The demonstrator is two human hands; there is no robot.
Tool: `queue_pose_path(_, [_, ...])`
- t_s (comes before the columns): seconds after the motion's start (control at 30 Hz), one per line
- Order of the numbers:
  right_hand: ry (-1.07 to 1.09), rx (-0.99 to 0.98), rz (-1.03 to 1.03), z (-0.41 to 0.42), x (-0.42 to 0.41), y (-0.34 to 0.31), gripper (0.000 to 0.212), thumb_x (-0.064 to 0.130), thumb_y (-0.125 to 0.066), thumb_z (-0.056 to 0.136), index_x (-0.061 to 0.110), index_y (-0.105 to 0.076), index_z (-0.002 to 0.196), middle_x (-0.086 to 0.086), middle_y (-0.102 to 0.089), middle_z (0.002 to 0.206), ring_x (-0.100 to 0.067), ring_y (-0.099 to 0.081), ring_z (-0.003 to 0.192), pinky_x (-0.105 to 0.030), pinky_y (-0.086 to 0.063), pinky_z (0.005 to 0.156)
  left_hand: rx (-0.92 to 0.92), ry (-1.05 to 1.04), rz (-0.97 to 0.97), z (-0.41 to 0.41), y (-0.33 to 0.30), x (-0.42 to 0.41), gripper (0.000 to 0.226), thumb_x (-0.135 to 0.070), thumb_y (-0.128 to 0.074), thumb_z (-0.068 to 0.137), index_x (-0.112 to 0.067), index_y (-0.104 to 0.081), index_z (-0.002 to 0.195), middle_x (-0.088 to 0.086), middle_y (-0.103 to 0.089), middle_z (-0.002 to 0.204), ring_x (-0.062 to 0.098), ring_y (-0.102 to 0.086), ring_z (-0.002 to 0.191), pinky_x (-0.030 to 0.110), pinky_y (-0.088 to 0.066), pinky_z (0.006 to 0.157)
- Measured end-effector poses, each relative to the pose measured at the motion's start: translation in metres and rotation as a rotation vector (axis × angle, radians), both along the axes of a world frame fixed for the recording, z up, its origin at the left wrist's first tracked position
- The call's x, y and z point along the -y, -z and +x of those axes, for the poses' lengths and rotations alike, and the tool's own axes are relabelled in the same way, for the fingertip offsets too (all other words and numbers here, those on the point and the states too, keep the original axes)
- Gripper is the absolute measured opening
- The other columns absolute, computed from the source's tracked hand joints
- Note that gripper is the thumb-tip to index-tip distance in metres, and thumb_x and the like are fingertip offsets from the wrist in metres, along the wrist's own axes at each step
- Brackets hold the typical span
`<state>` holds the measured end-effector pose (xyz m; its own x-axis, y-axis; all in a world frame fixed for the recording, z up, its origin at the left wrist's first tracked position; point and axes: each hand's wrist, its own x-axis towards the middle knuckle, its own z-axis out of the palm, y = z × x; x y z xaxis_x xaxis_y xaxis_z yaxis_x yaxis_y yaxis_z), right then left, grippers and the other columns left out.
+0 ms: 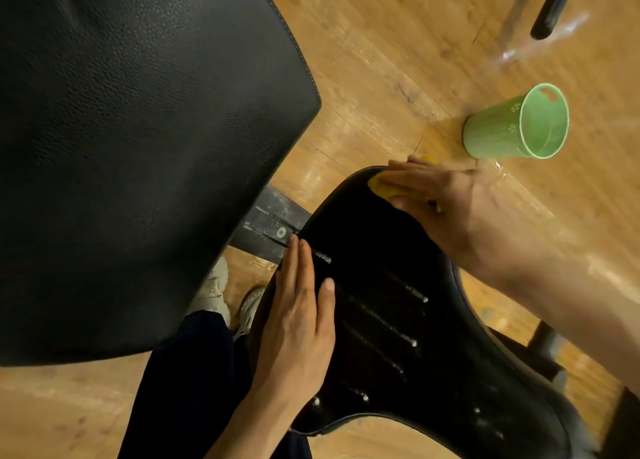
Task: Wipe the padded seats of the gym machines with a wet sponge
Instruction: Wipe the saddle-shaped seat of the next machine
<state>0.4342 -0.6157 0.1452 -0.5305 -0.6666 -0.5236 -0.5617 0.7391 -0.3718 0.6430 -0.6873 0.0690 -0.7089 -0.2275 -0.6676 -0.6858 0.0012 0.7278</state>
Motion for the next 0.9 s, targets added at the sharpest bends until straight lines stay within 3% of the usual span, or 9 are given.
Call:
queue_pose_path(0.1, [-0.123,0.068,-0.065,0.031,-0.03,-0.03,0.042,0.021,-0.062,0.086,0.017,-0.06,0.128,0.001,-0.054,0.138,-0.015,-0.043,0.136,-0.046,-0.04,0.11,0.011,-0.001,0.001,0.0,0.001,-0.001,0.073,-0.065,-0.01,0.085,-0.042,0.012,0.151,-0.028,0.018,0.158,-0.011,0.011,0.144,0.015,-0.002,0.118])
queue_pose_path(0.2, [-0.165,0.07,-0.09,0.012,-0.021,-0.024,0.04,0.026,-0.058,0.089,0.019,-0.06,0.128,0.01,-0.053,0.136,-0.006,-0.041,0.135,-0.024,-0.036,0.112,-0.001,-0.006,-0.011,-0.001,0.001,-0.002,0.071,-0.063,-0.011,0.088,-0.041,0.011,0.151,-0.027,0.016,0.159,-0.011,0.011,0.144,0.021,-0.005,0.121])
queue_pose_path(0.27, [-0.082,0.023,-0.06,-0.008,-0.003,-0.008,0.034,0.021,-0.058,0.094,0.02,-0.062,0.127,0.012,-0.057,0.131,-0.009,-0.047,0.132,-0.019,-0.035,0.11,0.002,-0.007,-0.018,-0.001,0.002,-0.002,0.07,-0.062,-0.013,0.089,-0.04,0.009,0.152,-0.026,0.014,0.159,-0.01,0.01,0.144,0.02,-0.004,0.12])
queue_pose_path(0.33, [-0.055,0.019,-0.045,-0.008,-0.001,-0.005,0.032,0.021,-0.059,0.095,0.021,-0.063,0.126,0.011,-0.058,0.132,-0.01,-0.047,0.132,-0.027,-0.037,0.112,0.003,-0.008,-0.018,0.0,0.002,-0.001,0.07,-0.061,-0.014,0.09,-0.039,0.007,0.153,-0.026,0.014,0.159,-0.009,0.008,0.145,0.017,-0.004,0.116])
queue_pose_path(0.4, [-0.167,0.081,-0.069,0.012,-0.021,-0.023,0.035,0.024,-0.059,0.092,0.021,-0.063,0.126,0.009,-0.056,0.136,-0.009,-0.045,0.134,-0.038,-0.038,0.113,-0.01,-0.015,-0.008,0.0,0.002,0.0,0.071,-0.061,-0.015,0.089,-0.038,0.006,0.154,-0.025,0.013,0.16,-0.009,0.008,0.145,0.015,-0.003,0.114])
queue_pose_path(0.53, [-0.252,0.199,-0.073,0.032,-0.034,-0.047,0.042,0.034,-0.058,0.087,0.026,-0.061,0.128,0.013,-0.052,0.14,-0.001,-0.038,0.137,-0.028,-0.035,0.113,-0.017,-0.015,0.013,-0.002,0.001,0.002,0.067,-0.056,-0.018,0.094,-0.037,0.007,0.154,-0.024,0.013,0.16,-0.009,0.008,0.144,0.012,-0.002,0.112])
queue_pose_path(0.67, [-0.226,0.078,0.03,0.013,0.004,-0.017,0.033,0.022,-0.055,0.095,0.022,-0.063,0.127,0.007,-0.052,0.141,-0.007,-0.035,0.139,-0.024,-0.025,0.118,-0.051,-0.003,0.041,0.007,0.002,0.01,0.064,-0.053,-0.021,0.097,-0.039,0.006,0.153,-0.026,0.01,0.16,-0.012,0.006,0.143,-0.003,0.001,0.103])
queue_pose_path(0.73, [-0.209,0.055,0.035,0.019,-0.003,-0.02,0.036,0.023,-0.059,0.092,0.024,-0.063,0.127,0.009,-0.052,0.14,-0.007,-0.035,0.139,-0.031,-0.029,0.118,-0.063,0.023,0.052,0.018,0.003,0.014,0.066,-0.057,-0.019,0.093,-0.042,0.007,0.152,-0.029,0.011,0.158,-0.014,0.007,0.143,0.002,0.0,0.106])
queue_pose_path(0.9, [-0.209,0.132,0.096,0.032,-0.031,-0.043,0.044,0.039,-0.06,0.088,0.046,-0.054,0.131,0.024,-0.048,0.141,0.001,-0.038,0.136,-0.04,-0.039,0.112,-0.103,0.091,0.088,0.047,0.01,0.021,0.068,-0.059,-0.016,0.09,-0.043,0.01,0.15,-0.033,0.018,0.156,-0.023,0.013,0.137,-0.012,0.003,0.094])
